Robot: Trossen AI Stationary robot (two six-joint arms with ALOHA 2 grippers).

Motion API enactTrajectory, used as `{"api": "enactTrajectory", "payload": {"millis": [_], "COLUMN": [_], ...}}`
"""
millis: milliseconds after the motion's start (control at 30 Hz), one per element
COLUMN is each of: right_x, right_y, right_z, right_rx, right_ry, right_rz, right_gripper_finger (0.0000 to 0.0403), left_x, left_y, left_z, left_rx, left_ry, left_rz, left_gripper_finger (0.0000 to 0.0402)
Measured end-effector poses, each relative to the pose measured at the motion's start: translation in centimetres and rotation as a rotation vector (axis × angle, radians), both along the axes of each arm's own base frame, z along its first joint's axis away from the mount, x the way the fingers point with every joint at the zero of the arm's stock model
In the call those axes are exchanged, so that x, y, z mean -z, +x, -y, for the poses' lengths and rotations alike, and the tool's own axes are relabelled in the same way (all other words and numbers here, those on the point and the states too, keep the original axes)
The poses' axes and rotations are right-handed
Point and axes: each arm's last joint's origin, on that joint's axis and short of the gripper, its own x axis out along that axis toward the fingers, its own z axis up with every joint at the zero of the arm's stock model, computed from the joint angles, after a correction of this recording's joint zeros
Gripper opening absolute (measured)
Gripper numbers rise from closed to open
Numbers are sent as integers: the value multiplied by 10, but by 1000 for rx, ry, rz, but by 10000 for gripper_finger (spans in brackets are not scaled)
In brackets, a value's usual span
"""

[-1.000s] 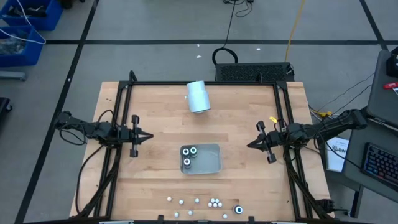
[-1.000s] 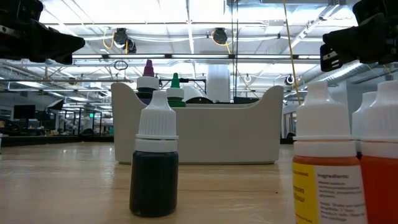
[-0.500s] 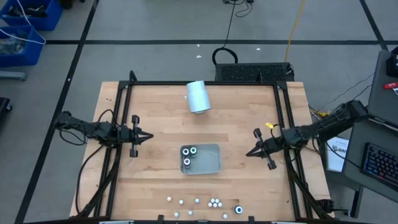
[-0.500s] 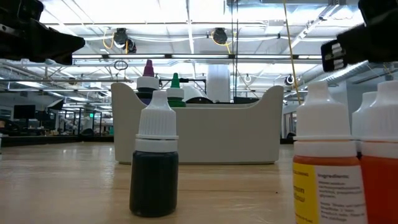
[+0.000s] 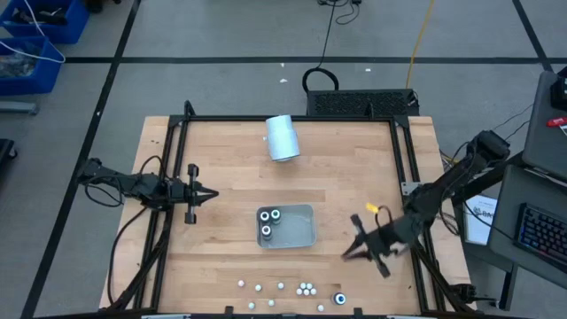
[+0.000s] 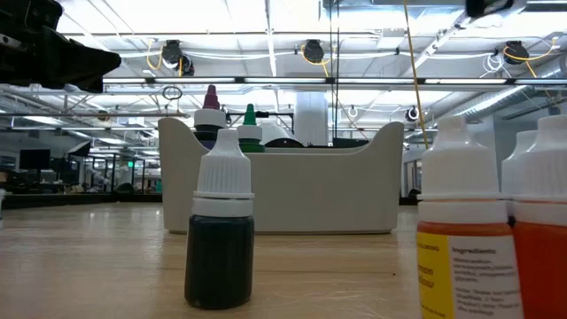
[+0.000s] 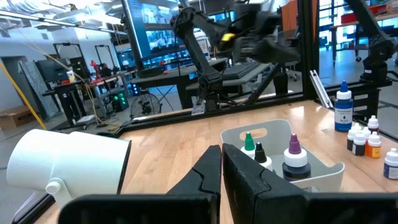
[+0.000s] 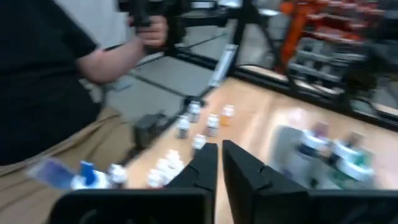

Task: Pick & Place food coloring
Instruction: Put the big blue food coloring bottle into the gray bin

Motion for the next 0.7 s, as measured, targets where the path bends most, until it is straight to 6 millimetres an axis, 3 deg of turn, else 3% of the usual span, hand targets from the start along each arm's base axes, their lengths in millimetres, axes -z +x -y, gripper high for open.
{"api": "enactTrajectory", "payload": {"millis": [200,500,700], "right_x": [16,35,45], "right_y": [7,13,18], "right_z": [-27,-49,-54], "right_rx": [-60,-142,-130], "right_ry": [-43,95,149], "right_rz": [-59,-108,-134], "right_gripper_finger": [104,243,288], "left_x": [-1,-3,-3], "left_y": [0,0,0], "left_z": [0,0,0], "left_rx": [3,9,10], "left_ry": [-3,-10,-9], "left_rz": [11,27,26], "left_gripper_finger": [24,24,24]}}
